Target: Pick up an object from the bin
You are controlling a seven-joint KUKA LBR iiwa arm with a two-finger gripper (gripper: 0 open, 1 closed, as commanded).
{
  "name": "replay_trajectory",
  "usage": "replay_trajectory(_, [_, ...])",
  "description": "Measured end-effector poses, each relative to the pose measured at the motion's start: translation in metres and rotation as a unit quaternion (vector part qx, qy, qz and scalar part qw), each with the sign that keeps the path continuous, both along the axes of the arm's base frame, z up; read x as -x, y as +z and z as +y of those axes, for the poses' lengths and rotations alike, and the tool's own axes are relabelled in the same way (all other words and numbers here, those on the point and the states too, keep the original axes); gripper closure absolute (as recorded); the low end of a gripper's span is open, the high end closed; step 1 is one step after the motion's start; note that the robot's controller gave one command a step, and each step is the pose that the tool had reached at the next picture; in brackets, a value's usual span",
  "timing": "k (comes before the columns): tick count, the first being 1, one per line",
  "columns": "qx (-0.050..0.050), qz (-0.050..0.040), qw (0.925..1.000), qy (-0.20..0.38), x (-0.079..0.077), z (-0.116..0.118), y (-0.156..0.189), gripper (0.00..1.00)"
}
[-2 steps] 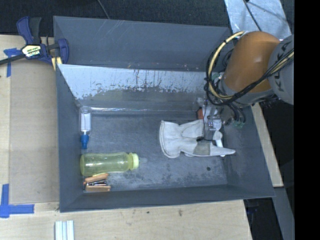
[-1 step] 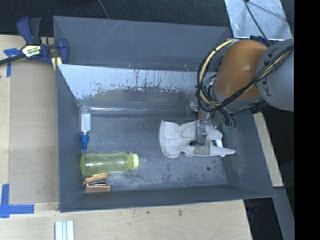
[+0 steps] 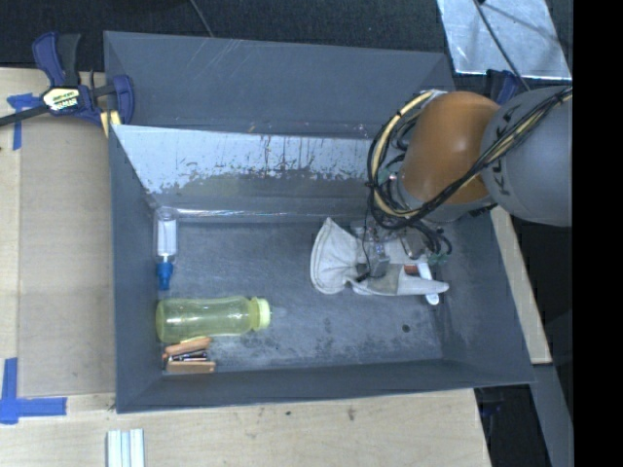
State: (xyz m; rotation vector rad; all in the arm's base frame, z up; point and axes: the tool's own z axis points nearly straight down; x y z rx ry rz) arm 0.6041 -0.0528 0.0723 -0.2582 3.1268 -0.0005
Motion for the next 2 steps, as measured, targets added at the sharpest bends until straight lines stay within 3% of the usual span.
replay_trajectory(1, [0.0, 0.0, 1.0, 0.0, 0.0, 0.0, 0.0, 1.0])
replay_trajectory(2, [0.0, -0.0005, 1.0, -0.002, 0.034, 0.001, 0.15, 1.0])
